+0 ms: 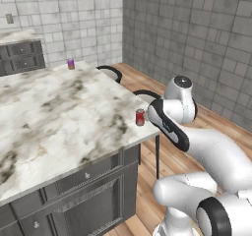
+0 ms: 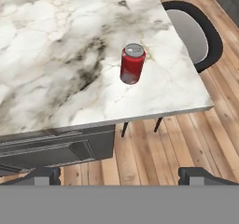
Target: Four empty soda cans are scattered around the kitchen. Gather all the cans and cluster them next to the stove for recycling.
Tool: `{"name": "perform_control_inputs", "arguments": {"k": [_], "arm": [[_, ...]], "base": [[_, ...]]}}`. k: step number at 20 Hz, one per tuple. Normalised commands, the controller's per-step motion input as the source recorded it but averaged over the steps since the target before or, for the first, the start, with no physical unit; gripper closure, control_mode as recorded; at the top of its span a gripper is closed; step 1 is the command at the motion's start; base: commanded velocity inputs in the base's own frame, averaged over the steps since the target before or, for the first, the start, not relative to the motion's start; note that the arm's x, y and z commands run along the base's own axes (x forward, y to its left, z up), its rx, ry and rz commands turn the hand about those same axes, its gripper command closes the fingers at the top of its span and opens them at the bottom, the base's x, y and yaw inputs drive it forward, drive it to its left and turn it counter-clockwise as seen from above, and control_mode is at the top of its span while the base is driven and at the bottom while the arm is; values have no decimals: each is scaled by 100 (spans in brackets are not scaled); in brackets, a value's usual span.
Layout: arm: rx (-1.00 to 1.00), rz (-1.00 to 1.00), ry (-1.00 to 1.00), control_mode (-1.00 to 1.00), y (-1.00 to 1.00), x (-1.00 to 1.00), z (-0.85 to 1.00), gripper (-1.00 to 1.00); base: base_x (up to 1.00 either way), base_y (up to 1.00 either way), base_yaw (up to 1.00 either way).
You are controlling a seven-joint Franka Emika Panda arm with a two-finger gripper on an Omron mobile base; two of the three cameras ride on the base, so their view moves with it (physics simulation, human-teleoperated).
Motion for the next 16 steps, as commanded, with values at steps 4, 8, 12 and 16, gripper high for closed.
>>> {"name": "perform_control_inputs", "arguments": {"k": [4, 8, 12, 16], "arm": [[0, 0, 4, -100, 6, 37, -12, -100], [0, 0, 2, -100, 8, 35, -14, -100], [0, 0, 1, -100, 6, 36, -14, -100], [0, 0, 0, -100, 3, 36, -14, -100]], "base": [[0, 0, 0], [0, 0, 0], [0, 0, 0], [0, 0, 0]]}}
